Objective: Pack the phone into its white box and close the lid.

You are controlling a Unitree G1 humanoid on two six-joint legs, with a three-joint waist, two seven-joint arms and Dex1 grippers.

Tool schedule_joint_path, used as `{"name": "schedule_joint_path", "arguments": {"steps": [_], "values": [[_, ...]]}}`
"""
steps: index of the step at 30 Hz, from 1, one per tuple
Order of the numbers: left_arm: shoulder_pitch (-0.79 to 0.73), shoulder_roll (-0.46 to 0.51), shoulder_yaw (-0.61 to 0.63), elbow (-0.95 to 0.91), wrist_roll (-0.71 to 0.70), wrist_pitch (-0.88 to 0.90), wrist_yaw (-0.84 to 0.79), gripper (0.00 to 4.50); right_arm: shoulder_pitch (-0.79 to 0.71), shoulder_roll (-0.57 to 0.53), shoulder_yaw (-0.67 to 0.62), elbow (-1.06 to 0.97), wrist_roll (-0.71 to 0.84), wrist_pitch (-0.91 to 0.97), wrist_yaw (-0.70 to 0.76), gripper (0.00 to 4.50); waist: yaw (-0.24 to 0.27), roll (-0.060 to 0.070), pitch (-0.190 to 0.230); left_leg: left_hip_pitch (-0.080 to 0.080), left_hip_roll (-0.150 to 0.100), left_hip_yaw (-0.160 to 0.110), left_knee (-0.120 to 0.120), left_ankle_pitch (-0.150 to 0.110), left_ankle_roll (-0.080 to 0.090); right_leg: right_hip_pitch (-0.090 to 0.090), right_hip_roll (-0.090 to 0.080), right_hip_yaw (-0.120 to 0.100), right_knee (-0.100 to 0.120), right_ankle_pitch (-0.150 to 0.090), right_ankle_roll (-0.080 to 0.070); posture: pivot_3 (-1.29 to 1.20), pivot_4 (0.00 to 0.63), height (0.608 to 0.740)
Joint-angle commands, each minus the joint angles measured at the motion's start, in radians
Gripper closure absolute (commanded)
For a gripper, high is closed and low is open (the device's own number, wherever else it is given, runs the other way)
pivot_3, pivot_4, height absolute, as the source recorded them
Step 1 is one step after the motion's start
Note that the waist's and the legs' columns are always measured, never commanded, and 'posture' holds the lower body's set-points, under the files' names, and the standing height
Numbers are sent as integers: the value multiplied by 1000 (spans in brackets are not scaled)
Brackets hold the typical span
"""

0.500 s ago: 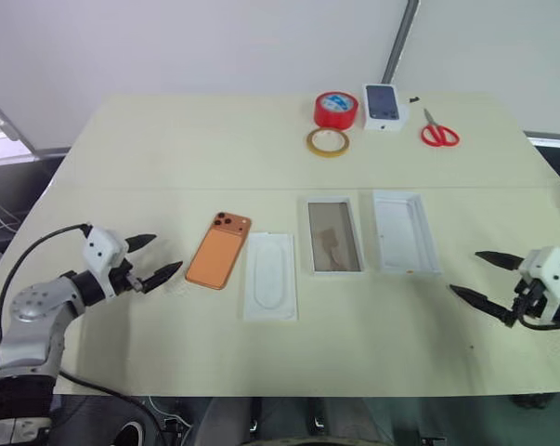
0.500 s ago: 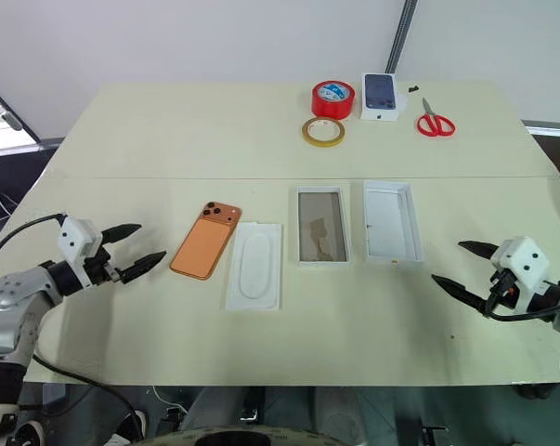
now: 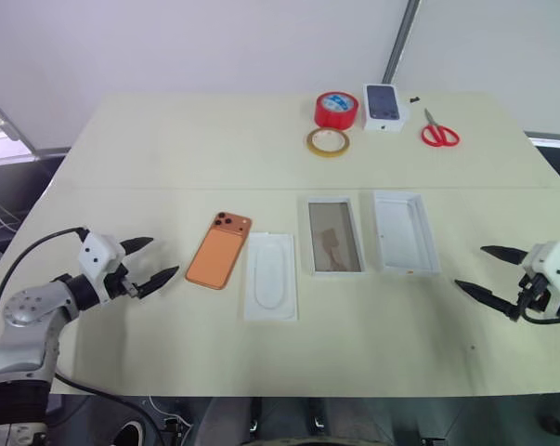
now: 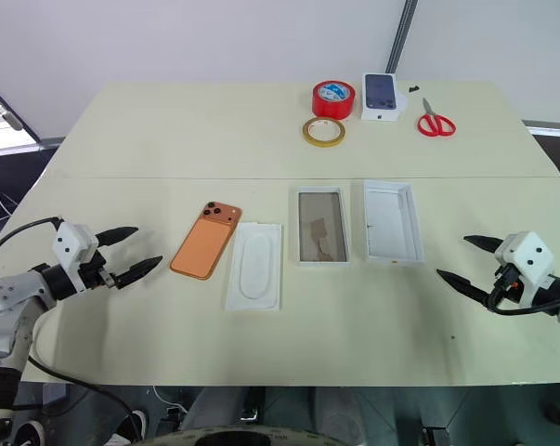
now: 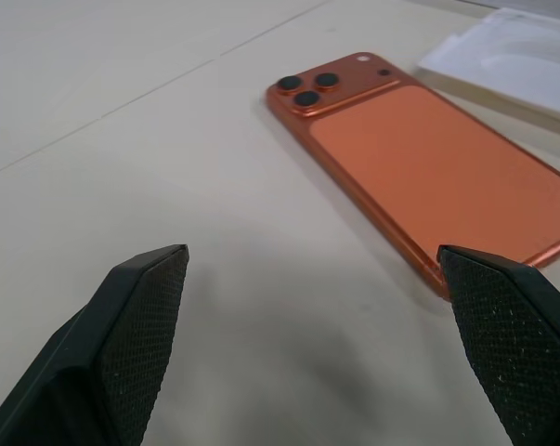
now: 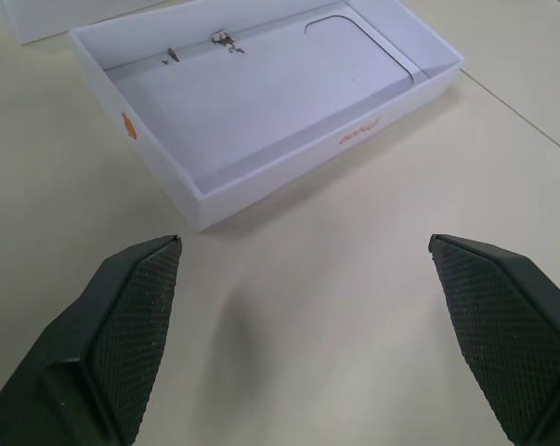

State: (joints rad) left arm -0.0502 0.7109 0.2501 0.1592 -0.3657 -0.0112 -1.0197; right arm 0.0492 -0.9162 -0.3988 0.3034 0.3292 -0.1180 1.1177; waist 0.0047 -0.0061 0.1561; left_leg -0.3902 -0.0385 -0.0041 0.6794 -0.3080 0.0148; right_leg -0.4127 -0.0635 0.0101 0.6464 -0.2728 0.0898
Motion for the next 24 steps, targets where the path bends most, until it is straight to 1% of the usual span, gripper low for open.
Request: {"name": "schedule_joint_path", "arguments": {"steps": [1, 4, 7, 10, 13, 15, 17, 19, 21, 24], "values": [[0, 17, 34, -1, -27, -41, -37, 0, -13, 4, -7, -7, 2, -21, -9, 30, 0, 0, 0, 0, 0, 0, 0, 0, 0, 0, 0, 0, 0, 0, 0, 0, 150, 740], [5, 10, 38, -5, -27, -73, -42, 0, -10, 6, -5, -14, 1, -22, -11, 30, -1, 0, 0, 0, 0, 0, 0, 0, 0, 0, 0, 0, 0, 0, 0, 0, 150, 740], [4, 11, 37, -22, -58, -21, -47, 0, -10, 6, -4, -21, 3, -18, -14, 30, -1, 0, 0, 0, 0, 0, 0, 0, 0, 0, 0, 0, 0, 0, 0, 0, 150, 740], [23, 27, 25, -103, -101, 99, -48, 0, -13, 0, 4, -42, 2, -20, -12, 30, -1, 0, 0, 0, 0, 0, 0, 0, 0, 0, 0, 0, 0, 0, 0, 0, 150, 740], [51, 79, -3, -225, -192, 351, -56, 0, -26, -10, 9, -74, 14, -3, -7, 30, -3, 1, 1, 0, 0, 0, 0, 0, 0, 0, 0, 0, 0, 0, 0, 0, 150, 740], [52, 102, -10, -273, -243, 472, -52, 0, -27, -11, 12, -100, 21, 8, -2, 30, -3, 3, 1, 0, 0, 0, 0, 0, 0, 0, 0, 0, 1, 0, 0, 0, 150, 740], [26, 120, -8, -306, -367, 696, -27, 0, -27, -12, 20, -148, 39, 38, 11, 30, -2, 3, 1, 0, 0, 0, 0, 0, 0, 0, 0, 0, 0, 0, 0, 0, 150, 740], [16, 135, -21, -357, -474, 866, -26, 0, -25, -12, 37, -222, 69, 83, 32, 30, -2, 3, 1, 0, 0, 0, 0, 0, 0, 0, 0, 0, 1, 0, 0, 0, 150, 740], [-4, 133, -38, -394, -528, 985, 21, 0, -28, -12, 62, -287, 87, 132, 45, 30, -2, 3, 1, 0, 0, 0, 0, 0, 0, 0, 0, 0, 1, 0, 0, 0, 150, 740], [-62, 81, -42, -398, -638, 1179, 129, 0, -43, 15, 123, -385, 90, 169, 35, 30, -1, 3, 2, 0, 0, 0, 0, 0, 0, 0, 0, 0, 1, 0, 0, 0, 150, 740]]}}
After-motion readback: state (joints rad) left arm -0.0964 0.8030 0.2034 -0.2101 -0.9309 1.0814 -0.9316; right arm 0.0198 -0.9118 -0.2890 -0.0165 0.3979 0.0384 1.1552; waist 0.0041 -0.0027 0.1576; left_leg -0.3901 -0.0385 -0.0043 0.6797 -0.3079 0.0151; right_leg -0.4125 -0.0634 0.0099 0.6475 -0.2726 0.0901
